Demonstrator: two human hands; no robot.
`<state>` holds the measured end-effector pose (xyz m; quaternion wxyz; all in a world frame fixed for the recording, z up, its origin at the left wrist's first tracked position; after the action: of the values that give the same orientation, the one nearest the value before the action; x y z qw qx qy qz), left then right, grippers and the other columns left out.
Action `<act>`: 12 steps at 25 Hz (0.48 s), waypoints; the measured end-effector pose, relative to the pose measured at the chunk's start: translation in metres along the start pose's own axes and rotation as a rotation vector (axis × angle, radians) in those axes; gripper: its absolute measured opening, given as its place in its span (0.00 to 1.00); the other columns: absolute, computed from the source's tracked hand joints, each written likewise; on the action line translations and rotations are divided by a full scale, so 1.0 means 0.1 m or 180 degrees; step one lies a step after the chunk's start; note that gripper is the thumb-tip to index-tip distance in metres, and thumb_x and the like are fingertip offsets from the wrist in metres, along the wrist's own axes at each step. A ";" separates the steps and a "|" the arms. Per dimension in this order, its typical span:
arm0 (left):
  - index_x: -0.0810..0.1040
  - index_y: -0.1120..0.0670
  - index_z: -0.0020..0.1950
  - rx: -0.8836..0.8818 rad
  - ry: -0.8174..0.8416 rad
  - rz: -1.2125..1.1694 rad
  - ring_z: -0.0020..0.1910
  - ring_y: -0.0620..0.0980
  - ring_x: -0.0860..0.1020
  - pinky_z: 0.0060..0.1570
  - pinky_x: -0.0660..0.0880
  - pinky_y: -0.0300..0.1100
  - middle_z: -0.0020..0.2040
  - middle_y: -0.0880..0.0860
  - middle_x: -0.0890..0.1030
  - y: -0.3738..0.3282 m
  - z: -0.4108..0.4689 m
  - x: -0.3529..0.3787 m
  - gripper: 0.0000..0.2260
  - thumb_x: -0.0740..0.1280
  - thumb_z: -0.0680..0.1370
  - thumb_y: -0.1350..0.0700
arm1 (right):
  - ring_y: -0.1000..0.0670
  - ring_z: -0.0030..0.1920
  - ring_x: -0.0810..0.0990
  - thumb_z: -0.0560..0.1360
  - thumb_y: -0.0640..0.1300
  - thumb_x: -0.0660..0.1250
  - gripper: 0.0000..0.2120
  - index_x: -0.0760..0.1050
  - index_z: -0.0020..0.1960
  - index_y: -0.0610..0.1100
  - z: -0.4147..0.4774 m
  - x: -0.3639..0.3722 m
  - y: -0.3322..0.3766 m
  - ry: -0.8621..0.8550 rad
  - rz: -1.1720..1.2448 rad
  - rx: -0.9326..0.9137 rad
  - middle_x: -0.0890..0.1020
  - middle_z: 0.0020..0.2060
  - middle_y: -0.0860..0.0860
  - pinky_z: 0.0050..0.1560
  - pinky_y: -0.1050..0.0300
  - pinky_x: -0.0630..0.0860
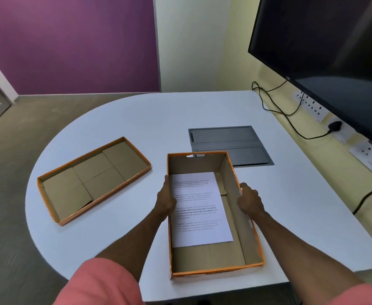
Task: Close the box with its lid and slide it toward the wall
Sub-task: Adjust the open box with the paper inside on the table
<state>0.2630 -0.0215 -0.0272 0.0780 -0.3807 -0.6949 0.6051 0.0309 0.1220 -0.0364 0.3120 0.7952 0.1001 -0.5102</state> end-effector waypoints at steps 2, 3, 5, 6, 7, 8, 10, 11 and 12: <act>0.58 0.53 0.74 -0.0031 -0.0005 -0.0036 0.66 0.57 0.73 0.63 0.70 0.50 0.69 0.54 0.73 0.01 -0.02 0.03 0.34 0.64 0.72 0.42 | 0.37 0.58 0.79 0.77 0.35 0.62 0.23 0.64 0.71 0.41 -0.02 0.00 -0.01 0.0006 -0.0012 -0.0024 0.76 0.61 0.37 0.54 0.49 0.78; 0.59 0.52 0.73 -0.0038 -0.0031 -0.0054 0.66 0.57 0.73 0.62 0.70 0.50 0.68 0.54 0.73 0.00 -0.02 0.04 0.34 0.63 0.71 0.40 | 0.37 0.58 0.79 0.77 0.35 0.62 0.23 0.64 0.71 0.42 -0.02 0.01 -0.01 0.0009 -0.0015 -0.0043 0.76 0.61 0.37 0.54 0.48 0.78; 0.59 0.52 0.74 -0.0058 -0.0094 -0.0047 0.66 0.57 0.73 0.61 0.70 0.49 0.68 0.54 0.73 0.01 -0.01 0.04 0.35 0.60 0.71 0.39 | 0.38 0.56 0.80 0.77 0.35 0.62 0.23 0.64 0.71 0.41 -0.02 0.03 0.00 0.0021 -0.0022 -0.0088 0.77 0.60 0.38 0.52 0.49 0.79; 0.57 0.52 0.75 -0.0069 -0.0129 -0.0009 0.67 0.57 0.73 0.62 0.70 0.49 0.69 0.54 0.72 0.02 0.00 0.05 0.33 0.61 0.74 0.41 | 0.38 0.55 0.81 0.77 0.36 0.63 0.23 0.64 0.70 0.41 -0.02 0.03 0.00 0.0024 -0.0045 -0.0115 0.78 0.59 0.38 0.51 0.49 0.79; 0.56 0.51 0.76 -0.0078 -0.0164 0.0049 0.68 0.58 0.72 0.64 0.70 0.51 0.71 0.54 0.71 0.04 0.00 0.05 0.31 0.62 0.77 0.44 | 0.39 0.54 0.81 0.77 0.36 0.63 0.22 0.64 0.70 0.41 -0.02 0.03 0.01 0.0028 -0.0078 -0.0138 0.79 0.58 0.39 0.50 0.49 0.79; 0.54 0.51 0.77 -0.0082 -0.0183 0.0114 0.69 0.58 0.71 0.65 0.69 0.52 0.72 0.54 0.70 0.06 0.00 0.05 0.29 0.62 0.79 0.47 | 0.39 0.53 0.81 0.77 0.37 0.64 0.22 0.64 0.69 0.40 -0.01 0.03 0.01 0.0036 -0.0106 -0.0158 0.79 0.57 0.39 0.49 0.50 0.79; 0.52 0.50 0.77 -0.0081 -0.0151 0.0225 0.70 0.59 0.70 0.66 0.68 0.54 0.73 0.54 0.69 0.06 0.01 0.05 0.30 0.61 0.79 0.48 | 0.40 0.52 0.82 0.77 0.39 0.64 0.22 0.64 0.68 0.40 0.00 0.01 0.02 0.0074 -0.0160 -0.0191 0.79 0.56 0.40 0.49 0.50 0.79; 0.52 0.51 0.77 -0.0086 -0.0127 0.0289 0.70 0.59 0.70 0.66 0.69 0.54 0.73 0.55 0.69 0.05 0.02 0.05 0.30 0.62 0.79 0.48 | 0.40 0.52 0.82 0.77 0.40 0.64 0.22 0.64 0.68 0.40 0.01 0.00 0.03 0.0088 -0.0189 -0.0212 0.79 0.56 0.40 0.49 0.50 0.79; 0.52 0.53 0.77 -0.0092 -0.0122 0.0393 0.70 0.60 0.70 0.66 0.69 0.54 0.73 0.56 0.68 0.05 0.04 0.04 0.32 0.63 0.78 0.49 | 0.40 0.53 0.81 0.77 0.41 0.65 0.22 0.64 0.68 0.40 0.01 -0.02 0.04 0.0080 -0.0206 -0.0229 0.79 0.57 0.40 0.50 0.49 0.79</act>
<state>0.2599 -0.0219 -0.0339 0.0218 -0.4123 -0.6801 0.6058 0.0308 0.1184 -0.0338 0.3225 0.7861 0.1479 -0.5061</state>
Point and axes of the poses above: each hand's wrist, its own z-axis towards the middle knuckle, its own x-axis out of the palm, y = z × x, the point moved 6 cm from there along z, towards the middle knuckle
